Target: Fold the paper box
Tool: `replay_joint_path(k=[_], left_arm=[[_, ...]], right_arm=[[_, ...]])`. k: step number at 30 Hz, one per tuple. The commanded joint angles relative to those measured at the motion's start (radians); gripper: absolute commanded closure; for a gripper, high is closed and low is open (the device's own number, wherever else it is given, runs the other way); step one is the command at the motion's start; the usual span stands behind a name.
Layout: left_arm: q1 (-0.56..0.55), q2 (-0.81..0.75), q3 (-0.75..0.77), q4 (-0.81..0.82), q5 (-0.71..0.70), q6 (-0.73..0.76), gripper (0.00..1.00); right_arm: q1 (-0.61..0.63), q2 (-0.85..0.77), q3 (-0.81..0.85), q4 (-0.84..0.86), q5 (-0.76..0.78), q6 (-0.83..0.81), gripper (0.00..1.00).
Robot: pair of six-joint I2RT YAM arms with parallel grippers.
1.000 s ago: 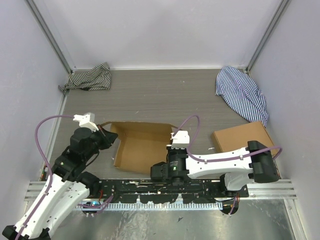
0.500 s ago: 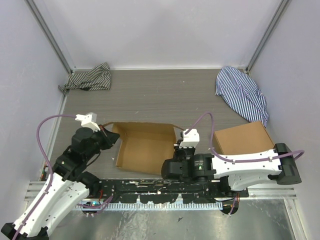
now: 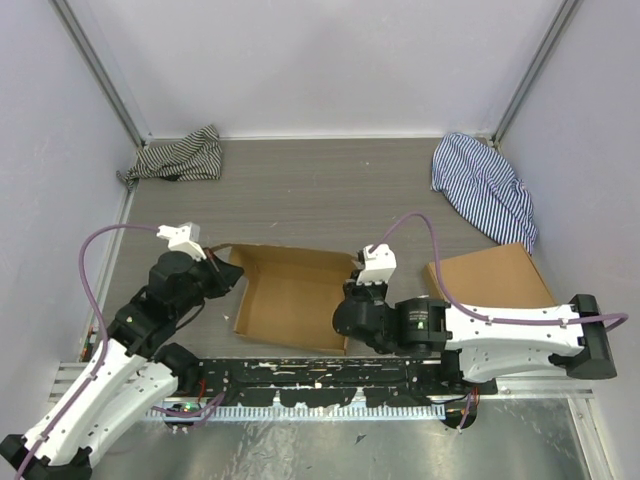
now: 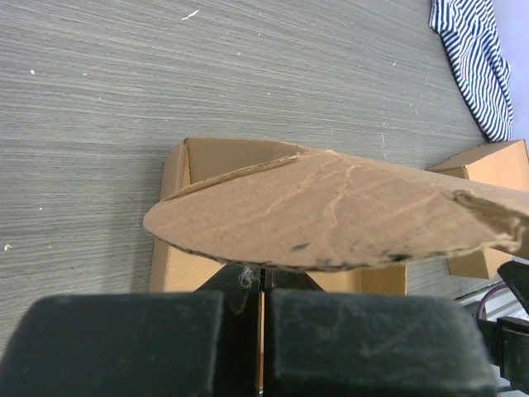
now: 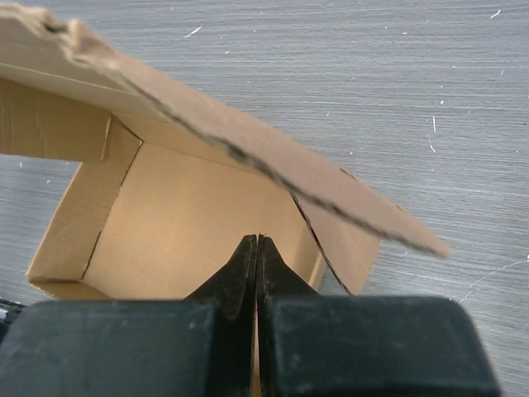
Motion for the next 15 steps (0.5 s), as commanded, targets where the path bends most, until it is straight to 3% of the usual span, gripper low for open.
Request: replay_joint_path(k=[1, 6, 15], left_arm=[[-0.007, 0.023, 0.035, -0.031, -0.025, 0.021, 1.00], [-0.006, 0.045, 0.066, -0.060, -0.135, 0.036, 1.00], [-0.007, 0.058, 0.086, -0.005, -0.229, 0.036, 1.00]], right_arm=[[-0.064, 0.023, -0.002, 0.121, -0.103, -0.129, 0.99], [-0.134, 0.043, 0.042, 0.155, -0.195, -0.233, 0.93], [-0.422, 0.153, 0.172, 0.222, -0.418, -0.436, 0.90]])
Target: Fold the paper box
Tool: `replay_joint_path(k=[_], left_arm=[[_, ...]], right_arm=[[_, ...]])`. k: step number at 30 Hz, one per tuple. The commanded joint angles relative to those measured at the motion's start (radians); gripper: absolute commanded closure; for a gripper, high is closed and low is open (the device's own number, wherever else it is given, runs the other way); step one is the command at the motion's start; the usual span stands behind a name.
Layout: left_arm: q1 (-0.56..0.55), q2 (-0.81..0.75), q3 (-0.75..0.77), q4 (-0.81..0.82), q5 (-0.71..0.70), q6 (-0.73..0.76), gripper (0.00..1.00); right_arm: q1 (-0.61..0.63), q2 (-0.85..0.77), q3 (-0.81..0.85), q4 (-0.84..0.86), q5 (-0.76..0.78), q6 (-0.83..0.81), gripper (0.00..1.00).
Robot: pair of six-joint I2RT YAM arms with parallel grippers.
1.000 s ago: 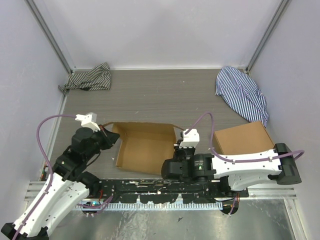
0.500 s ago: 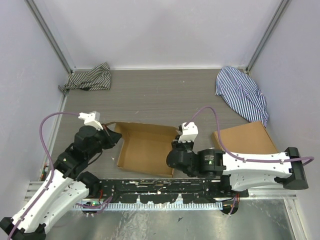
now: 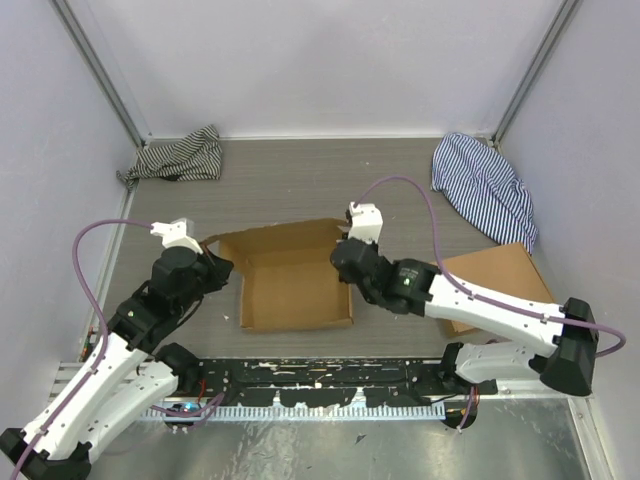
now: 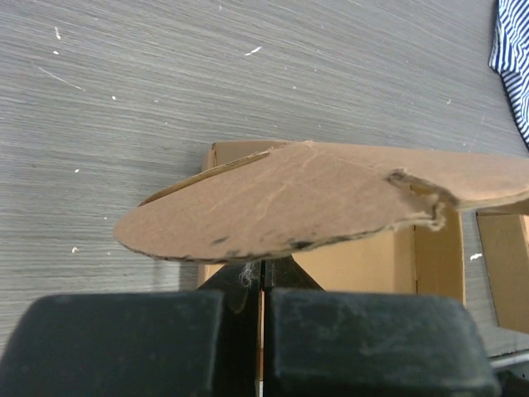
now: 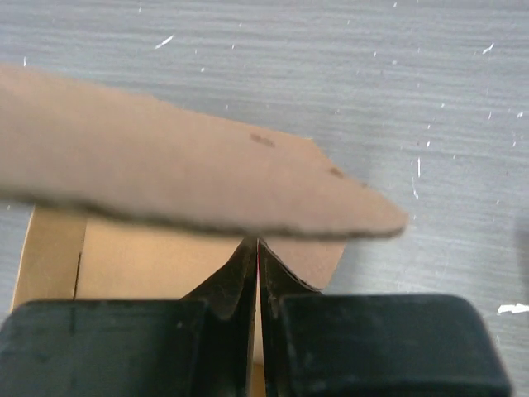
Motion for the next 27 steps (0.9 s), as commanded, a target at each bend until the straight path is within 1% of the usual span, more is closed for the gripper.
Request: replay_joint_path(k=[1, 6, 9, 11, 12, 13, 14, 15, 16, 17, 18, 19, 22, 23, 25, 27], left_arm=[[-0.002, 0.010, 0.050, 0.036, -0.070, 0.016, 1.00], [-0.002, 0.105, 0.118, 0.111, -0.104, 0.088, 1.00], [-0.002, 0.178, 0.172, 0.162, -0.108, 0.133, 1.00], [-0.002, 0.230, 0.203, 0.194, -0.119, 0.156, 1.00], [-0.002, 0.252, 0.222, 0.196, -0.124, 0.165, 1.00], [-0.002, 0.276, 0.240, 0.194, -0.128, 0.177, 1.00], [-0.002, 0.298, 0.254, 0.192, -0.134, 0.188, 1.00], [-0.002, 0.314, 0.263, 0.192, -0.142, 0.197, 1.00], [-0.002, 0.326, 0.266, 0.198, -0.151, 0.209, 1.00], [-0.002, 0.332, 0.261, 0.209, -0.157, 0.216, 1.00], [-0.002, 0.335, 0.256, 0.222, -0.163, 0.220, 1.00], [-0.002, 0.339, 0.251, 0.230, -0.165, 0.222, 1.00], [-0.002, 0.356, 0.243, 0.238, -0.173, 0.224, 1.00], [-0.002, 0.367, 0.243, 0.240, -0.175, 0.225, 1.00], [-0.002, 0.382, 0.239, 0.248, -0.176, 0.225, 1.00], [-0.002, 0.395, 0.235, 0.255, -0.175, 0.228, 1.00]], right_arm=[[-0.126, 0.071, 0.103, 0.115, -0.143, -0.161, 0.90], [-0.232, 0.190, 0.181, 0.186, -0.239, -0.236, 0.90], [-0.252, 0.216, 0.203, 0.202, -0.256, -0.249, 0.90], [-0.256, 0.208, 0.202, 0.203, -0.255, -0.249, 0.88], [-0.260, 0.200, 0.196, 0.203, -0.258, -0.251, 0.84], [-0.267, 0.188, 0.188, 0.202, -0.262, -0.254, 0.79], [-0.279, 0.174, 0.177, 0.200, -0.272, -0.259, 0.70], [-0.294, 0.154, 0.162, 0.200, -0.293, -0.272, 0.57], [-0.314, 0.133, 0.146, 0.201, -0.322, -0.286, 0.47], [-0.343, 0.110, 0.123, 0.201, -0.361, -0.300, 0.32], [-0.380, 0.087, 0.103, 0.201, -0.401, -0.310, 0.22], [-0.426, 0.066, 0.081, 0.201, -0.444, -0.317, 0.19], [-0.520, -0.009, 0.013, 0.212, -0.540, -0.333, 0.18], [-0.538, -0.033, -0.004, 0.221, -0.562, -0.346, 0.18], [-0.544, -0.060, -0.026, 0.230, -0.537, -0.377, 0.18], [-0.547, -0.053, -0.027, 0.239, -0.547, -0.424, 0.20]])
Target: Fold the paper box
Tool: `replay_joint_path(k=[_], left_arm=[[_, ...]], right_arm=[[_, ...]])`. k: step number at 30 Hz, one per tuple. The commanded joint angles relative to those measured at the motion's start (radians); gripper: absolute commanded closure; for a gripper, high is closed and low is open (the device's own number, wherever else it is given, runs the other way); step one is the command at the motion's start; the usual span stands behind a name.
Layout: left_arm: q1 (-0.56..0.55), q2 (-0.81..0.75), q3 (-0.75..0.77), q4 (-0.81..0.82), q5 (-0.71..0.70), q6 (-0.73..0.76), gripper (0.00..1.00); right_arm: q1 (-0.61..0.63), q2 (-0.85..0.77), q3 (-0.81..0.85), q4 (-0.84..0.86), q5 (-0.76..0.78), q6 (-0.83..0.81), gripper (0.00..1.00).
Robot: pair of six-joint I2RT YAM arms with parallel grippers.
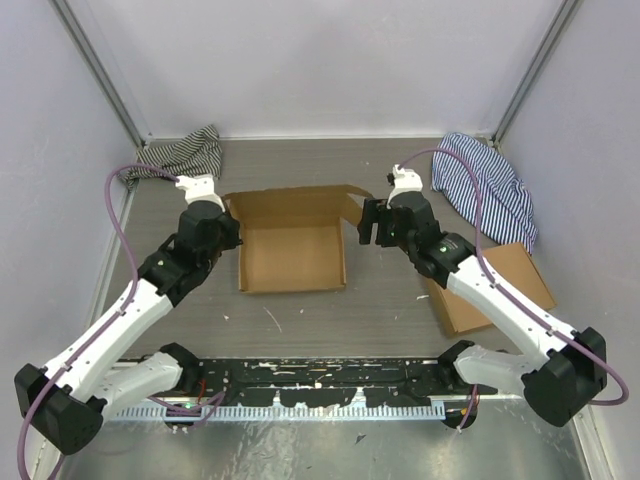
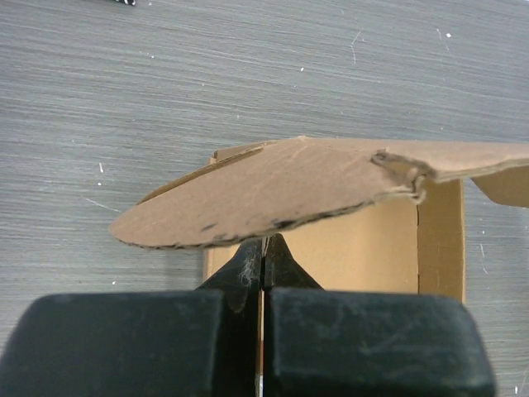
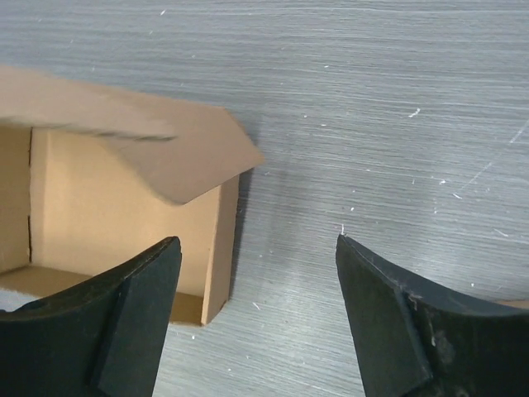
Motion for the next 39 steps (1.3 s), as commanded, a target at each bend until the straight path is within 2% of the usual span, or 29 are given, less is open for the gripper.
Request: replay_joint_path(k=[1, 7, 12, 18, 21, 29, 34, 39], left_arm=[[-0.002, 0.020, 0.002, 0.075, -0.028, 0.019, 1.00], [-0.001, 0.030, 0.000, 0.081, -0.040, 0.032, 1.00], [-0.001, 0.034, -0.006, 0.086, -0.041, 0.038, 1.00], [-0.001, 0.046, -0.004, 0.092, -0.044, 0.043, 1.00], [-0.001, 0.058, 0.001, 0.093, -0.043, 0.044, 1.00], [-0.001, 0.087, 0.008, 0.093, -0.053, 0.050, 1.00], [0.000, 0.103, 0.014, 0.090, -0.063, 0.056, 1.00], [0.001, 0.106, 0.026, 0.077, -0.077, 0.065, 1.00]], right_arm=[[0.006, -0.015, 0.002, 0.067, -0.087, -0.117, 0.21], [0.005, 0.053, 0.060, 0.123, -0.164, -0.177, 0.28], [0.005, 0.099, 0.085, 0.139, -0.086, -0.218, 0.31], [0.006, 0.108, 0.055, 0.240, -0.068, -0.268, 0.34], [0.006, 0.133, 0.060, 0.260, -0.097, -0.274, 0.43], [0.006, 0.212, 0.119, 0.246, -0.180, -0.175, 0.81], [0.006, 0.251, 0.181, 0.212, -0.185, -0.098, 0.89], [0.005, 0.280, 0.284, 0.118, -0.168, -0.047, 0.91]])
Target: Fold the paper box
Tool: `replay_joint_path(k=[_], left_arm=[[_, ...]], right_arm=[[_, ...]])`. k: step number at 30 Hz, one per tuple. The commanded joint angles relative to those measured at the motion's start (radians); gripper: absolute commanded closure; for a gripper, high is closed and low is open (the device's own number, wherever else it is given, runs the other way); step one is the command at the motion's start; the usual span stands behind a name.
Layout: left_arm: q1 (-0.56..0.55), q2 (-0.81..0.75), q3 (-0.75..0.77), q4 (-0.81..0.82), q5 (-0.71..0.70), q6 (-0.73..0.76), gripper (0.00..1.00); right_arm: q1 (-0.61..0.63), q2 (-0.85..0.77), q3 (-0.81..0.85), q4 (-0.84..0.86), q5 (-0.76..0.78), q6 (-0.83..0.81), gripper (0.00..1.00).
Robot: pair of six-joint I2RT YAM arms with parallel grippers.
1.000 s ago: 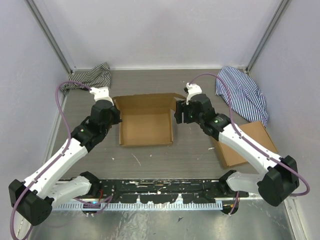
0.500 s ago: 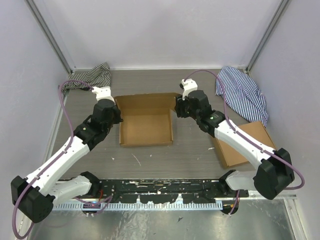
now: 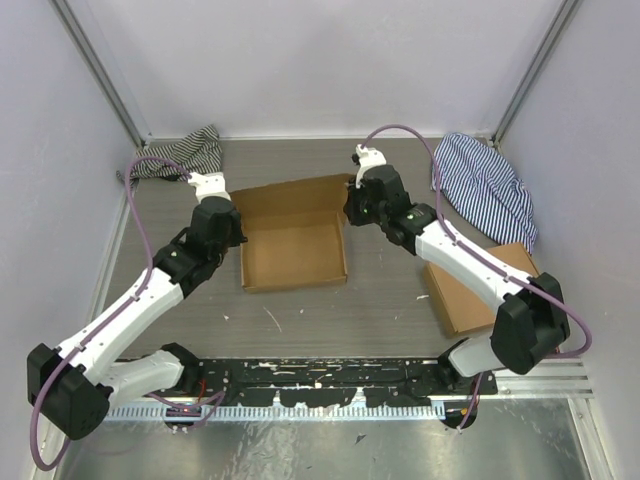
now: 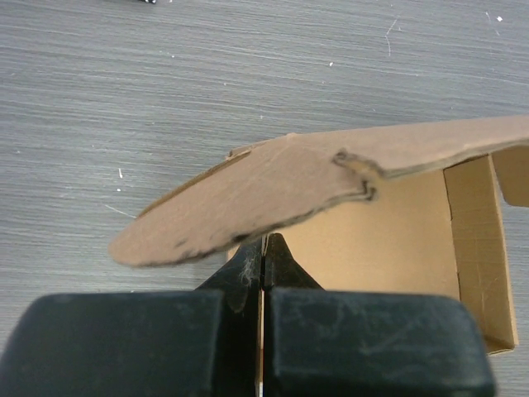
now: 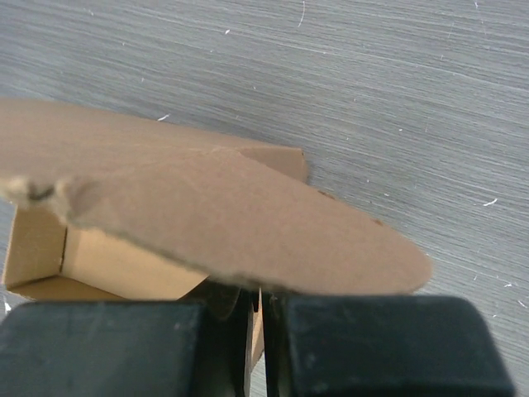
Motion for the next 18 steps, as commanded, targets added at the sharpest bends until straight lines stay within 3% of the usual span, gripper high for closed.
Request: replay_joint_path(k=[1, 11, 18], left_arm=[[0.000, -0.003, 0.028, 0.025, -0.030, 0.015, 1.00], [0.001, 0.036, 0.092, -0.017, -0.024, 0.025, 1.00], [0.001, 0.056, 0.094, -0.025, 0.006, 0.017, 1.00]], right_arm=[[0.003, 0.002, 0.135, -0.037, -0.007, 0.083, 0.91], [0.003, 0.032, 0.270, -0.180, -0.047, 0.149, 0.91], [0.006, 0.032, 0.207, -0.166, -0.051, 0.165, 0.91]])
